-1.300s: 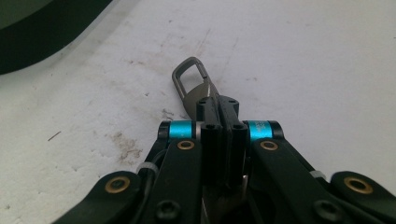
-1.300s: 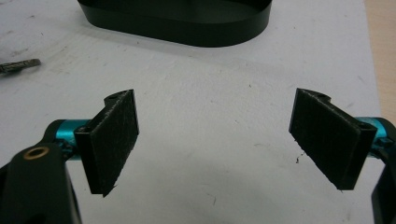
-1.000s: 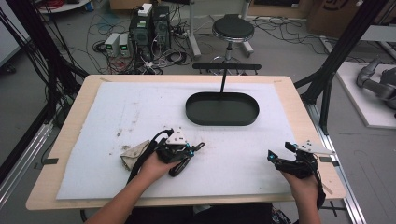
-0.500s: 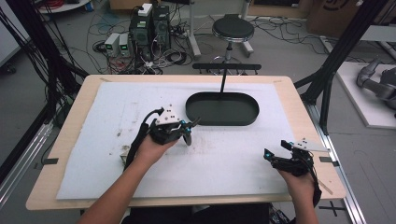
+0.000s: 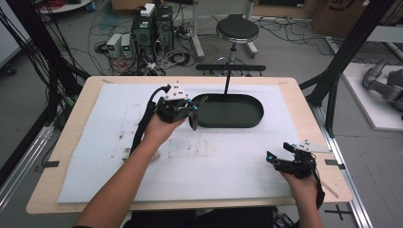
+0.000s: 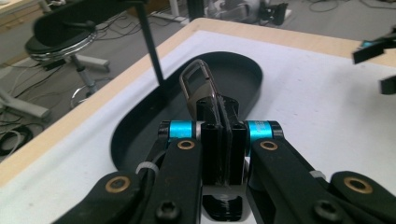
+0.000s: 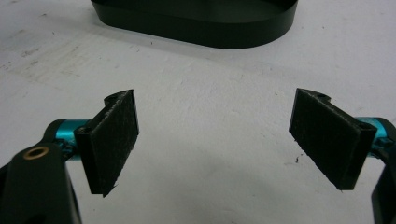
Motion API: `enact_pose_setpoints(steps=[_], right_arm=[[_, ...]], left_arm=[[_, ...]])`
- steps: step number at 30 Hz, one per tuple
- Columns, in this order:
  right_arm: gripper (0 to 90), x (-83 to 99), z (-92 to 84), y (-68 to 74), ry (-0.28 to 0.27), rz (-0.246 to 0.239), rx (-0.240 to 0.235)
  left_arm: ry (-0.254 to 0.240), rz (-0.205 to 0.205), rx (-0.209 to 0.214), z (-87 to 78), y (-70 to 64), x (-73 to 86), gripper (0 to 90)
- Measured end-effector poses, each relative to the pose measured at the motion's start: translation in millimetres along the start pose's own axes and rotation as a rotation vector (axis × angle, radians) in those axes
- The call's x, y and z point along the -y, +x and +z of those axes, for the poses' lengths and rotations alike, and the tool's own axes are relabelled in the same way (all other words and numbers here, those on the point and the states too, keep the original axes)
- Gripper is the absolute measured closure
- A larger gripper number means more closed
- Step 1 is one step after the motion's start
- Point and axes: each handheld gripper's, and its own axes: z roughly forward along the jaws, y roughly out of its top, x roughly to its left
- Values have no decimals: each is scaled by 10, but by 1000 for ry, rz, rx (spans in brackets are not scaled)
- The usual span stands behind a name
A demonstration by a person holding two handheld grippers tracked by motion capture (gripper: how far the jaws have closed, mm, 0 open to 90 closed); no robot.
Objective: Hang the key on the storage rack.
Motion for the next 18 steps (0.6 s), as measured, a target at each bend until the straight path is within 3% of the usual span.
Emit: enact_pose_setpoints(steps=[18], right_arm=[[162,10,2,-11,5,8,4]], left_arm=[[19,-13,-37,212,394,-313,878]])
